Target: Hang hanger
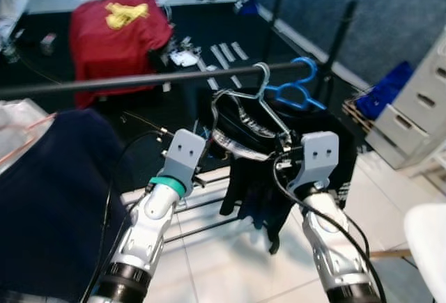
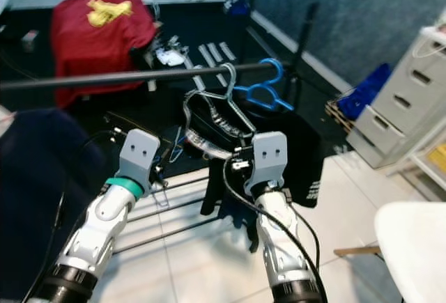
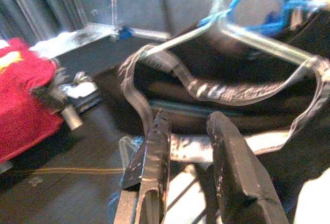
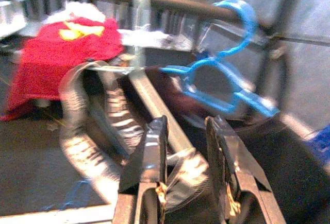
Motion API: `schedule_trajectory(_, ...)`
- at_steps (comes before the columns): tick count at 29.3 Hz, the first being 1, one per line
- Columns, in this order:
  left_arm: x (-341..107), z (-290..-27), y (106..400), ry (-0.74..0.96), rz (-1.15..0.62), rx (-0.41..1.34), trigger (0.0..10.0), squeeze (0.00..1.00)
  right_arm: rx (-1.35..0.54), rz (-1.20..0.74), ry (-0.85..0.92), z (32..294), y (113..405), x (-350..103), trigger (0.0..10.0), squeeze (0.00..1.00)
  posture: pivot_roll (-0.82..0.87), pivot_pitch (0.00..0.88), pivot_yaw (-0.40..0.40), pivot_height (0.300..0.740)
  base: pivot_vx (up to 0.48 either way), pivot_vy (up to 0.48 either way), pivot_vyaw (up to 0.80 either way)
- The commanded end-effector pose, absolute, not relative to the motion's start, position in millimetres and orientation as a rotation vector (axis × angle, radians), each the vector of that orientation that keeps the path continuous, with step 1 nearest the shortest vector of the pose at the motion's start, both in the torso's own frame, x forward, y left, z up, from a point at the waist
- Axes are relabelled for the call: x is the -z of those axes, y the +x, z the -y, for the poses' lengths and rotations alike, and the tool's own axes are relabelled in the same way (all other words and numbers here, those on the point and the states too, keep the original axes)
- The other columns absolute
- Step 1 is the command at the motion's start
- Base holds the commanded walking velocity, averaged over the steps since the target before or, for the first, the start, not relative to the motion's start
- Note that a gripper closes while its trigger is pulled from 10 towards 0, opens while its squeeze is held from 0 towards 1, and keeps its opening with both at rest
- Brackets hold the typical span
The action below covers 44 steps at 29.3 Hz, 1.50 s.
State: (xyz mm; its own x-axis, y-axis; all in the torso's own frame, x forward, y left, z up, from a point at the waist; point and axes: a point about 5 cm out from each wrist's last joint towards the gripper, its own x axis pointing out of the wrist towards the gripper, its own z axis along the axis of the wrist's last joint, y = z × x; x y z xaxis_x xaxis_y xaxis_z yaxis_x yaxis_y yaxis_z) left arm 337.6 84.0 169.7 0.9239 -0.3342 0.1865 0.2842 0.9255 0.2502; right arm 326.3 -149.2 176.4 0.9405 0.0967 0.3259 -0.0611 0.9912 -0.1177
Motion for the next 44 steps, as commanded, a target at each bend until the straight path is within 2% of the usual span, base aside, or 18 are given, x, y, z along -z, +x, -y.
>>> schedule_trajectory(1,-165.7,-88.1,336.8,0.216,0.211,0.313,10.0,0.00,-0.078,0.388,-0.165,149.8,326.5,-189.7,10.0,0.00,-0.18,0.044,0.028,0.740,0.000,0.000,0.00)
schedule_trajectory(2,-165.7,-88.1,336.8,0.216,0.211,0.313,10.0,0.00,-0.078,0.388,-0.165,149.8,326.5,-189.7,10.0,0.00,-0.18,0.044,0.028,0.740,0.000,0.000,0.00)
schedule_trajectory(4,-166.7,-89.1,333.6,0.205,0.212,0.336,10.0,0.00,-0.192,0.405,-0.260,152.9,324.6,-210.0,10.0,0.00,-0.18,0.053,0.030,0.740,0.000,0.000,0.00)
schedule_trajectory(7,-166.7,-89.1,333.6,0.205,0.212,0.336,10.0,0.00,-0.192,0.405,-0.260,152.9,324.6,-210.0,10.0,0.00,-0.18,0.053,0.030,0.740,0.000,0.000,0.00)
schedule_trajectory(8,-167.0,-91.2,331.6,0.205,0.215,0.346,10.0,0.00,-0.253,0.384,-0.276,154.5,322.7,-214.3,10.0,0.00,-0.18,0.057,0.029,0.740,0.000,0.000,0.00)
schedule_trajectory(12,-167.9,-101.5,328.7,0.214,0.220,0.344,10.0,0.00,-0.387,0.316,-0.202,162.7,317.9,-214.1,10.0,0.00,-0.17,0.070,0.034,0.740,0.000,0.000,0.00)
schedule_trajectory(18,-168.9,-107.3,327.2,0.221,0.223,0.335,10.0,0.00,-0.400,0.285,-0.159,170.2,322.5,-209.2,10.0,0.00,-0.16,0.075,0.034,0.740,0.000,0.000,0.00)
schedule_trajectory(19,-169.0,-109.5,326.7,0.224,0.223,0.331,10.0,0.00,-0.385,0.281,-0.154,173.1,326.1,-208.3,10.0,0.30,-0.16,0.077,0.035,0.740,0.000,0.000,0.00)
schedule_trajectory(20,-169.1,-111.4,326.2,0.228,0.222,0.326,10.0,0.00,-0.372,0.279,-0.147,176.4,331.9,-208.8,10.0,1.00,-0.15,0.080,0.037,0.740,0.000,0.000,0.00)
schedule_trajectory(34,-174.2,-113.8,320.3,0.232,0.225,0.318,10.0,0.00,-0.413,0.211,-0.139,178.2,359.9,-209.5,10.0,1.00,-0.11,0.122,0.052,0.740,0.000,0.000,0.00)
schedule_trajectory(35,-175.1,-114.2,318.5,0.233,0.225,0.320,10.0,0.00,-0.419,0.203,-0.132,177.9,363.7,-210.0,10.0,0.75,-0.11,0.133,0.057,0.740,0.000,0.000,0.00)
schedule_trajectory(36,-176.5,-115.3,316.1,0.233,0.225,0.323,10.0,0.00,-0.431,0.196,-0.121,177.0,367.1,-211.3,10.0,0.00,-0.10,0.155,0.070,0.740,0.000,0.000,0.00)
schedule_trajectory(44,-181.1,-117.2,308.4,0.240,0.232,0.348,10.0,0.00,-0.458,0.199,-0.113,173.7,374.7,-216.2,10.0,0.00,-0.08,0.179,0.083,0.740,0.000,0.000,0.00)
